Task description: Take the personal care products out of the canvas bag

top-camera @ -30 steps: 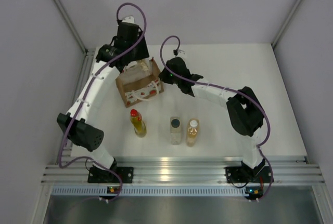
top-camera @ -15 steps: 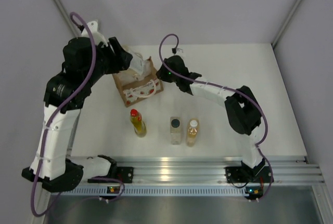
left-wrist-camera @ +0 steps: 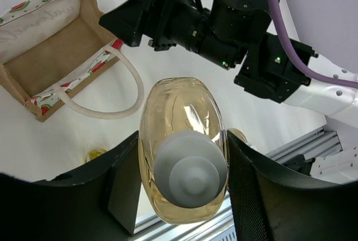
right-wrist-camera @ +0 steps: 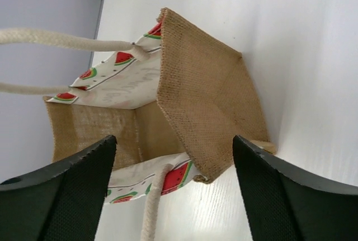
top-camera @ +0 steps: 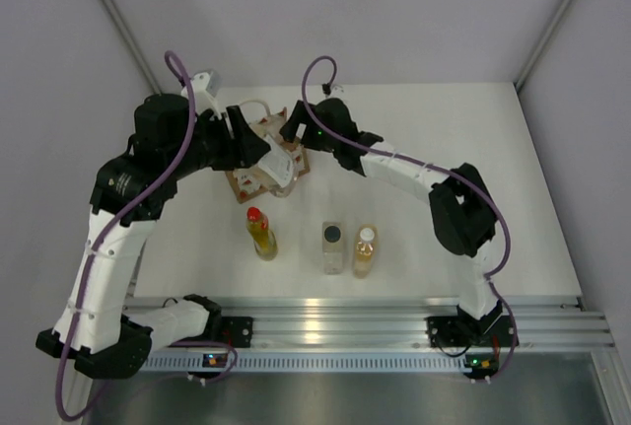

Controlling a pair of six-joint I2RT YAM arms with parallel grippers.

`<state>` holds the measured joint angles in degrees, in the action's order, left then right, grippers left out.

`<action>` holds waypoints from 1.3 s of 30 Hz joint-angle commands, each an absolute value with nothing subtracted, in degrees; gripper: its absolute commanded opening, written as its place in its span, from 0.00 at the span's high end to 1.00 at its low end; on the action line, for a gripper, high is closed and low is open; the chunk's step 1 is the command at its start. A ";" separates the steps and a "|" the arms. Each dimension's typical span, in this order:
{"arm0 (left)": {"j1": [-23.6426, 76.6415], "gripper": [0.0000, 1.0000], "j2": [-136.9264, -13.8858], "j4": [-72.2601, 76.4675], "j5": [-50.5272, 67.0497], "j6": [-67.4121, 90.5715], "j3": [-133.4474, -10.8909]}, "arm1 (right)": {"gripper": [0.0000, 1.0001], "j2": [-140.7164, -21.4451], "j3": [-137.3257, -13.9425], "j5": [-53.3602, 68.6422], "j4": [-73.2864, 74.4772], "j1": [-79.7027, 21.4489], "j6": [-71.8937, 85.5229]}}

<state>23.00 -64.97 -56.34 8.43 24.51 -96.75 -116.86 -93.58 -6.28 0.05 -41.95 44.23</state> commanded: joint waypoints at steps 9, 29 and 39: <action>27.59 1.00 -61.79 -46.41 6.63 27.07 -90.19 | 0.01 -100.38 -90.90 -7.99 3.94 -39.55 36.22; 59.06 1.00 -63.72 -46.14 -36.56 38.31 -76.65 | 0.00 -66.46 -58.28 -15.83 13.27 -33.57 23.73; 59.85 1.00 -64.77 -39.30 -39.55 43.15 -65.57 | 0.01 -56.26 -47.03 -14.15 13.18 -33.57 25.05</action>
